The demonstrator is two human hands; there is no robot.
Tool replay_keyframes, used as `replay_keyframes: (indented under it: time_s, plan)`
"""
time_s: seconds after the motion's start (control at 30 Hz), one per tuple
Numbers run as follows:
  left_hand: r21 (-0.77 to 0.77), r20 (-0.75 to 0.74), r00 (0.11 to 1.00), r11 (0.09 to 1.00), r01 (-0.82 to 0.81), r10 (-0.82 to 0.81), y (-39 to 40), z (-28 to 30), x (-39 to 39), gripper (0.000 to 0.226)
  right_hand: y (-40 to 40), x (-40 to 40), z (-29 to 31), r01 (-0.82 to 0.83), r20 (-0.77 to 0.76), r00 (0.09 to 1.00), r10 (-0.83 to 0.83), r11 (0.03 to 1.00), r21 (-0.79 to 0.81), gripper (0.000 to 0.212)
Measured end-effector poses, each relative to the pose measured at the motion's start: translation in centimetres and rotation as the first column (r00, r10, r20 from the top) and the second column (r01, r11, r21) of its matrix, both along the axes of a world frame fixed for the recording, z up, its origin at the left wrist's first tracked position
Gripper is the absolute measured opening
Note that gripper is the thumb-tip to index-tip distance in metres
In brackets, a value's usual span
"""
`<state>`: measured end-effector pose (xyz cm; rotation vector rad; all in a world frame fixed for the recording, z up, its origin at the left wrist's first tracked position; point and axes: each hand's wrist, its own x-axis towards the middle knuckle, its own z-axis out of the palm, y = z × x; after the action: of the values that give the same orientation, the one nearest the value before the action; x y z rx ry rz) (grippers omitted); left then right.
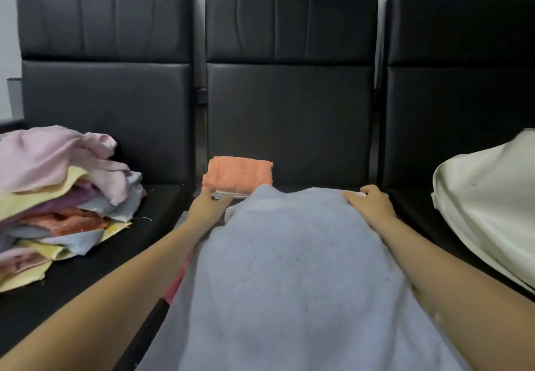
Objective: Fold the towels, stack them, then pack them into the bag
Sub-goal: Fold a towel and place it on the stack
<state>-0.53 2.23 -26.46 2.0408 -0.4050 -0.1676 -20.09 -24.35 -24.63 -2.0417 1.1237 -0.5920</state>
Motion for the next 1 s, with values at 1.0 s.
replay_keyframes:
  time_s: [1.0]
  plan:
    - [0.645, 0.625, 0.177, 0.631, 0.431, -0.76, 12.8, -3.1, -20.7, 0.026, 21.4, -16.5, -0.4, -0.905, -0.586, 0.425, 0.69, 0.324, -0.276, 0.021]
